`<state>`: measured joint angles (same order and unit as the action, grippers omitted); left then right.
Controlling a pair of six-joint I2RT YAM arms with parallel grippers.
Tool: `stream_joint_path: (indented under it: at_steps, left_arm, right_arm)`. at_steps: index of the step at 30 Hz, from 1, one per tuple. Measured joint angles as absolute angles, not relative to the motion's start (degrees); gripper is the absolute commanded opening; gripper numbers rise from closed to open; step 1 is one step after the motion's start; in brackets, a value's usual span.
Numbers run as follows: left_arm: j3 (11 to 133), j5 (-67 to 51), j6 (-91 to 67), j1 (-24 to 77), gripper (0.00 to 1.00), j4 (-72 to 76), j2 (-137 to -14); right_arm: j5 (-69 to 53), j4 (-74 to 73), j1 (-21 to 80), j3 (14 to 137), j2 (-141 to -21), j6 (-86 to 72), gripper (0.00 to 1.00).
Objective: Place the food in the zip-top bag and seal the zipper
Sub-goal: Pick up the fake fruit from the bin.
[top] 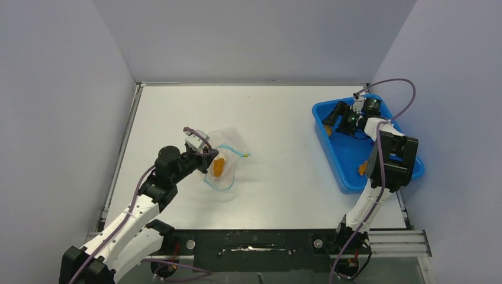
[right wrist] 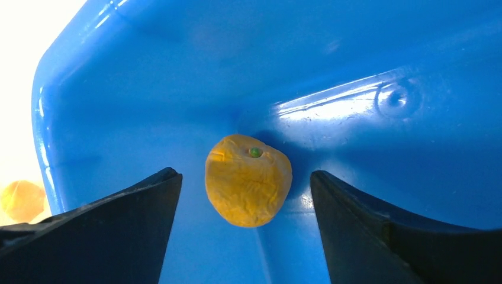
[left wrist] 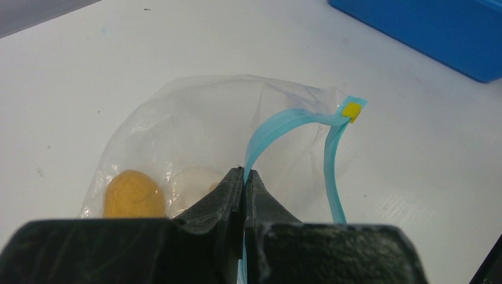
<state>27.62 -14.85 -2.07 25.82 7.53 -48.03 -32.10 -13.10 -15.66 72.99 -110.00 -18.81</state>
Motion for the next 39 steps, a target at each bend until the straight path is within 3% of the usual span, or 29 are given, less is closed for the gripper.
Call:
stream_joint_path:
  at_steps: [13, 17, 27, 39]
  left_arm:
    - [27.6, -14.8, -2.1, 25.8, 0.0, 7.5, -45.6]
    - [27.6, -14.8, -2.1, 25.8, 0.0, 7.5, -45.3]
    - [27.6, -14.8, -2.1, 25.8, 0.0, 7.1, -42.7]
    - [27.6, -14.7, -2.0, 25.8, 0.0, 6.0, -40.5]
  right_arm:
    - [-32.7, -16.9, -15.3, 76.2, -113.6, -15.6, 0.79]
    - [-33.4, -17.8, -15.3, 77.6, -115.5, -15.4, 0.69]
    - [-32.4, -18.7, -15.4, 78.5, -115.0, -15.6, 0.54]
    - [-18.6, -19.9, -16.1, 71.9, -104.8, -16.6, 0.53]
